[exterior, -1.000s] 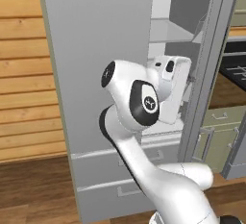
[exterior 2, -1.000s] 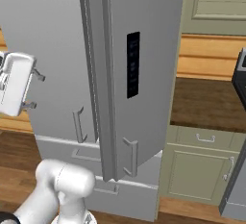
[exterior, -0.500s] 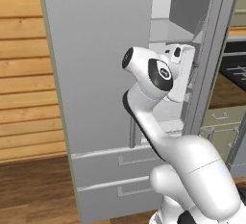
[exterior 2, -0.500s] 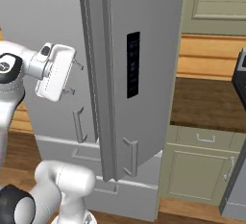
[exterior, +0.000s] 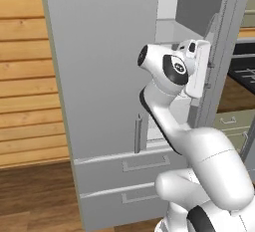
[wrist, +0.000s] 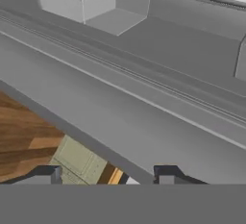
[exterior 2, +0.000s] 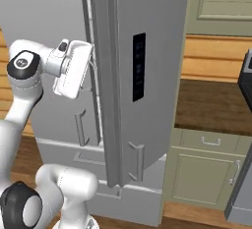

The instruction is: Take the strawberry from the fridge and place it on top of the pancake, located on the dining counter.

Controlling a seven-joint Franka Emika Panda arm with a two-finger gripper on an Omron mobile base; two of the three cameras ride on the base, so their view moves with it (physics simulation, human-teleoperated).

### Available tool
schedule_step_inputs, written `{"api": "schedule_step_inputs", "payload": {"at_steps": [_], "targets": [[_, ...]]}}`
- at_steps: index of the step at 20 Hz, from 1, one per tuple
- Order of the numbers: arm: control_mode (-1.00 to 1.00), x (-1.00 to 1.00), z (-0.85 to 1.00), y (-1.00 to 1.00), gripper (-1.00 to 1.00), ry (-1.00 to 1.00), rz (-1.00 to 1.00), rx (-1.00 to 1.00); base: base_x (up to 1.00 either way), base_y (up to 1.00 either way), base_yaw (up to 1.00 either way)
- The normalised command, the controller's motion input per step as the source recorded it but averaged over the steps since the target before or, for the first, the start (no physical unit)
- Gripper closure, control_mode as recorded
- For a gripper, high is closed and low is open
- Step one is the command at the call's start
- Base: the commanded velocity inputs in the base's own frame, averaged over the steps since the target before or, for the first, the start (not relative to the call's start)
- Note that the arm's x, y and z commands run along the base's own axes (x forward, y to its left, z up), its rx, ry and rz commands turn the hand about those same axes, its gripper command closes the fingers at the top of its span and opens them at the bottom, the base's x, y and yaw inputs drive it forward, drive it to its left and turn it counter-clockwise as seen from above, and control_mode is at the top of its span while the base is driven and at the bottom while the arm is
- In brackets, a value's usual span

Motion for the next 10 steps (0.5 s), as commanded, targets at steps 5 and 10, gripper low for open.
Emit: {"api": "schedule_step_inputs", "payload": {"at_steps": [5,10], "targets": [[-1.00,0.00,-0.06,-0.57,-1.00,0.05,-0.03,-0.02,0.00,0.00,0.00],[-1.00,0.00,-0.19,-0.95,-1.00,0.04,-0.08,0.00,0.00,0.00,0.00]]}}
